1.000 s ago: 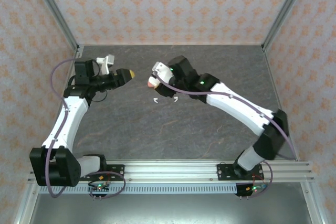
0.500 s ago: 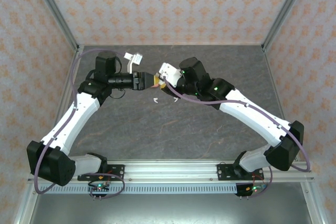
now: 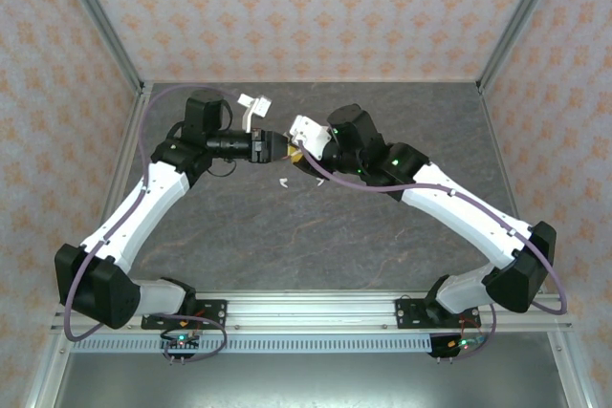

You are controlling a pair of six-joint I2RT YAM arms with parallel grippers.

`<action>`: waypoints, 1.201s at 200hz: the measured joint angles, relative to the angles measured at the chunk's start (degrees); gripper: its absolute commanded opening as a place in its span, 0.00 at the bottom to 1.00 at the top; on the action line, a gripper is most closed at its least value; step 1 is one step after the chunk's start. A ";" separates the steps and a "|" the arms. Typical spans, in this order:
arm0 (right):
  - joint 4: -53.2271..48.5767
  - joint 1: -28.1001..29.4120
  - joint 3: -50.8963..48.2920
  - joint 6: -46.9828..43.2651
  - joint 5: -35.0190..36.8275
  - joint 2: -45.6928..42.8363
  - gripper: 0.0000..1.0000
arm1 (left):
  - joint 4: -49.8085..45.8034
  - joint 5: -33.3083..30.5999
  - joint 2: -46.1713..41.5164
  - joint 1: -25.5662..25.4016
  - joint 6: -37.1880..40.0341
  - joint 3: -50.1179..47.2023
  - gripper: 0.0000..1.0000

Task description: Insert the wireless bluetooth earbuds into the charging case

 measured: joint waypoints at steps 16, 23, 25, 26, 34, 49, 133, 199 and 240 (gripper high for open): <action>0.00 0.00 0.00 0.02 -0.31 0.00 0.44 | -0.33 -0.09 0.00 0.00 0.48 0.22 0.25; -0.02 0.00 0.00 0.07 -0.35 -0.09 0.46 | -0.61 -0.24 0.00 0.02 0.55 0.26 0.21; -0.02 -0.02 0.00 0.13 -0.35 -0.11 0.47 | -0.74 -0.24 0.00 0.02 0.59 0.28 0.20; -0.04 -0.02 0.00 0.11 -0.35 -0.11 0.47 | -0.74 -0.22 0.00 0.02 0.83 0.33 0.20; -0.17 -0.02 0.00 0.13 -0.33 -0.15 0.51 | -0.90 -0.28 0.00 0.00 0.90 0.37 0.16; -0.48 -0.04 0.00 0.85 -0.61 -0.22 0.57 | -1.11 -0.28 0.00 -0.11 0.87 0.44 0.13; 2.78 -13.53 -5.84 18.86 -16.85 -10.91 0.99 | 6.29 -8.20 -4.46 -2.80 2.27 -2.95 0.03; 19.96 -18.03 -17.14 44.37 -24.24 -12.96 0.99 | 18.75 -17.35 -9.70 -6.82 6.01 -10.34 0.00; 24.94 -18.01 -17.94 49.64 -25.18 -12.68 0.97 | 21.79 -18.56 -9.77 -7.13 7.58 -10.34 0.00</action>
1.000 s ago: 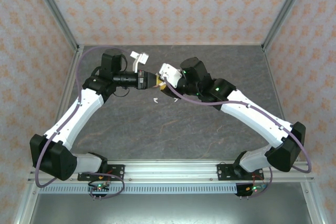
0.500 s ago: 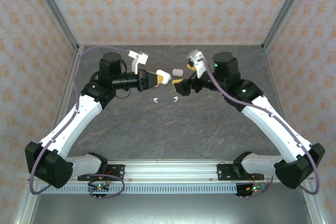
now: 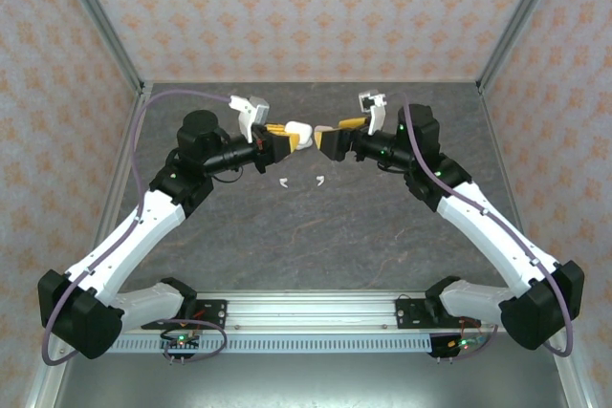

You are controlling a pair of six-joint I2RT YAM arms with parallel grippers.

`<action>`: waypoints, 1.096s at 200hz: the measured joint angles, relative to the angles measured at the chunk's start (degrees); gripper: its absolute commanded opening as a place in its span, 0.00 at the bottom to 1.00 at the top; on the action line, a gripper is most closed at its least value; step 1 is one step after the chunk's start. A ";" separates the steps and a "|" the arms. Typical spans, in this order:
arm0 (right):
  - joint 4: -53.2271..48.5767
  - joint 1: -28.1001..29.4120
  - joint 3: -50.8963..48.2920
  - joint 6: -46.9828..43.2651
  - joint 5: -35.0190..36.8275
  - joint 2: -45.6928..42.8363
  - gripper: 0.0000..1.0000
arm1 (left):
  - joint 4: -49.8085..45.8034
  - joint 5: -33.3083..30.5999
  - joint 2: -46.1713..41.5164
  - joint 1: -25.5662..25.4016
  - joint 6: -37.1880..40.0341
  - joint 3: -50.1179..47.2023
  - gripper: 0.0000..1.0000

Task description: Insert the wireless bluetooth earbuds into the charging case

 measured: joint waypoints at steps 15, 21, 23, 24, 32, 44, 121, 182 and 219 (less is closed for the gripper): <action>1.05 0.00 0.17 0.57 -0.31 0.55 0.96 | 0.35 0.02 0.02 0.00 0.42 0.02 0.00; 1.18 0.04 0.37 0.63 -0.44 1.01 0.95 | 0.44 0.02 0.02 0.00 0.46 0.02 0.00; 1.22 0.11 0.44 0.68 -0.44 1.20 0.95 | 0.46 0.00 0.02 0.00 0.46 0.02 0.00; 1.29 0.13 0.50 0.63 -0.46 1.36 0.95 | 0.48 0.00 0.02 0.00 0.46 0.02 0.00; 1.31 0.28 0.81 0.63 -0.48 2.21 0.95 | 0.72 0.00 0.13 -0.02 0.50 0.02 0.00; 1.29 0.66 1.05 0.63 -0.48 3.37 0.95 | 0.79 0.00 0.28 -0.17 0.66 0.04 0.00; 1.27 1.29 2.45 0.63 -0.20 5.16 0.95 | 0.74 -0.66 0.48 -0.37 0.90 0.04 0.00; -0.79 0.24 6.51 0.13 0.70 7.17 0.95 | 0.31 -0.83 0.48 -0.37 2.43 0.15 0.00; -2.75 -0.02 8.35 -0.57 0.90 7.89 0.95 | -0.20 -0.83 0.48 -0.37 3.45 0.15 0.00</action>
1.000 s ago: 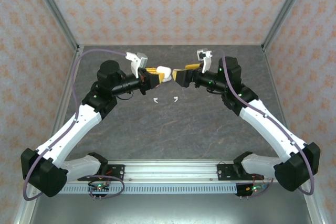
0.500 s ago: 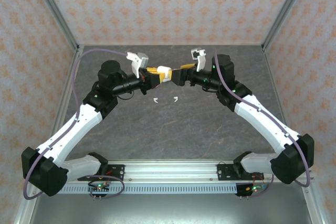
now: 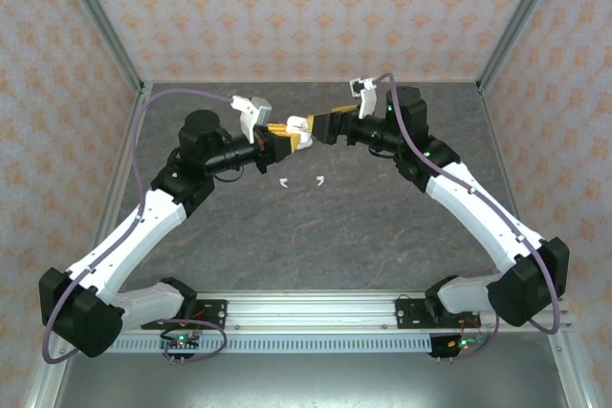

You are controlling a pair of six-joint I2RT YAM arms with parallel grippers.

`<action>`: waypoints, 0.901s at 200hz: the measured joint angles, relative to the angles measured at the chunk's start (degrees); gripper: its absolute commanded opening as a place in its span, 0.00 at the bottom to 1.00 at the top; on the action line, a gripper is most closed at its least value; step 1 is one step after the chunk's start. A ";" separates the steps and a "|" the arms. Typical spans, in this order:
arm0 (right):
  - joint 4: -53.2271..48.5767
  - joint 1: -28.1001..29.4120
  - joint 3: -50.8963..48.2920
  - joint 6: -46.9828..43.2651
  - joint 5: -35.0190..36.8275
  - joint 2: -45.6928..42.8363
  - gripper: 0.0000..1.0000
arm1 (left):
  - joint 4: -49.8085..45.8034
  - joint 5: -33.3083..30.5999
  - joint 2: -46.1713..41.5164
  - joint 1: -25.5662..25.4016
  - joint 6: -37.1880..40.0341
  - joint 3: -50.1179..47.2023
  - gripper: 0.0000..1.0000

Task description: Insert the wireless bluetooth earbuds into the charging case

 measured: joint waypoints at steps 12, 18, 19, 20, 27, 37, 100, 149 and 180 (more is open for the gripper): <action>-0.37 0.00 0.04 -0.22 0.00 -0.15 0.95 | 0.00 -0.02 -0.02 0.00 0.42 0.00 0.00; -0.79 -0.04 0.04 -0.33 0.00 -0.28 0.95 | 0.02 -0.02 -0.07 0.00 0.63 0.00 0.00; -0.83 -0.04 0.04 -0.33 0.00 -0.31 0.95 | 0.02 -0.02 -0.07 0.00 0.63 0.00 0.00; -0.90 -0.07 0.04 -0.35 0.00 -0.33 0.95 | 0.02 -0.02 -0.07 0.00 0.66 0.00 0.00; -1.42 -0.13 0.04 -0.39 0.04 -0.57 0.95 | 0.04 -0.04 -0.20 0.00 0.87 -0.02 0.00; -2.03 -0.37 0.04 -0.52 -0.02 -0.90 0.95 | 0.17 -0.11 -0.57 0.00 1.31 -0.15 0.00; -2.23 -0.66 0.15 0.39 -0.87 -0.61 0.95 | 0.55 -0.24 -2.43 -0.76 3.28 -1.18 0.00; -2.99 -0.70 0.96 0.76 -1.11 0.96 0.95 | 0.57 -0.55 -2.43 -1.49 4.87 -1.36 0.00; -4.04 -0.85 1.03 0.72 -0.85 -0.17 0.95 | 0.37 -1.77 -3.21 -1.77 7.10 -2.64 0.00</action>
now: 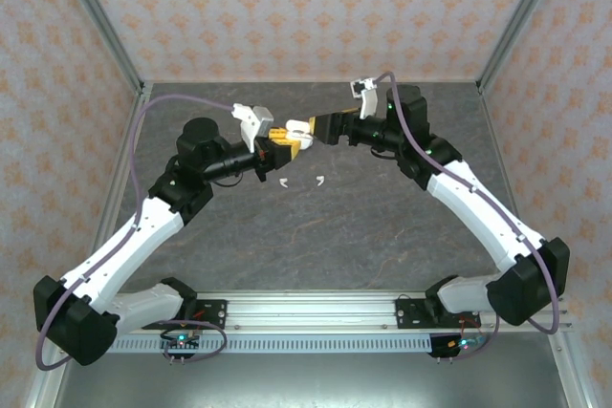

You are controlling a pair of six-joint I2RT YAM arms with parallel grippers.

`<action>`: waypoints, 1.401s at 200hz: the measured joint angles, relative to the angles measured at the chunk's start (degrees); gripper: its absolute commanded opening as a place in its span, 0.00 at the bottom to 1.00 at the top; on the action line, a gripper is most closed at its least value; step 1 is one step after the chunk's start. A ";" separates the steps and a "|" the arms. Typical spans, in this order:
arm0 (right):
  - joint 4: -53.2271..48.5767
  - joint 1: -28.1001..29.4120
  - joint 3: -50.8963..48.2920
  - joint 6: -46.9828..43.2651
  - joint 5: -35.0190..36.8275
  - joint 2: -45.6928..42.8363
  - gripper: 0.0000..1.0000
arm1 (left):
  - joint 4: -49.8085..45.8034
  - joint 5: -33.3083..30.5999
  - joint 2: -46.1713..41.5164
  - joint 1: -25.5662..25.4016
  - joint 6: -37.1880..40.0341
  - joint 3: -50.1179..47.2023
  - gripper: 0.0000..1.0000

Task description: Insert the wireless bluetooth earbuds into the charging case

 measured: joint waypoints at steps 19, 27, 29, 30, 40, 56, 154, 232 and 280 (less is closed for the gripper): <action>-0.96 -0.28 0.00 -0.07 0.63 -1.95 0.92 | -1.18 -1.20 -1.53 0.02 2.08 -1.27 0.00; -1.40 -0.39 0.00 -0.13 1.07 -2.75 0.89 | -1.66 -1.57 -2.32 0.02 2.80 -1.84 0.00; -1.51 -0.44 0.00 -0.26 1.16 -2.93 0.88 | -1.86 -1.70 -2.58 0.00 3.04 -1.97 0.00; -1.57 -0.44 0.00 -0.33 1.22 -2.99 0.87 | -1.92 -1.73 -2.67 0.00 3.17 -1.99 0.00; -2.19 -0.44 0.00 -0.15 1.99 -3.63 0.81 | -2.80 -2.12 -3.76 0.00 4.09 -2.56 0.00; -3.98 -0.44 0.04 -0.79 3.02 -3.32 0.70 | -4.33 -2.78 -5.90 0.00 5.40 -3.50 0.00; -17.79 6.82 12.02 -7.08 7.69 27.76 0.48 | -11.23 -2.75 -18.51 0.00 7.89 -6.49 0.00; -25.64 12.31 31.63 -14.34 9.94 51.28 0.42 | -11.56 -2.78 -19.15 0.00 8.07 -7.19 0.00; -30.69 13.42 43.60 -17.40 12.31 60.52 0.39 | -11.56 -2.78 -19.15 0.00 8.07 -7.19 0.00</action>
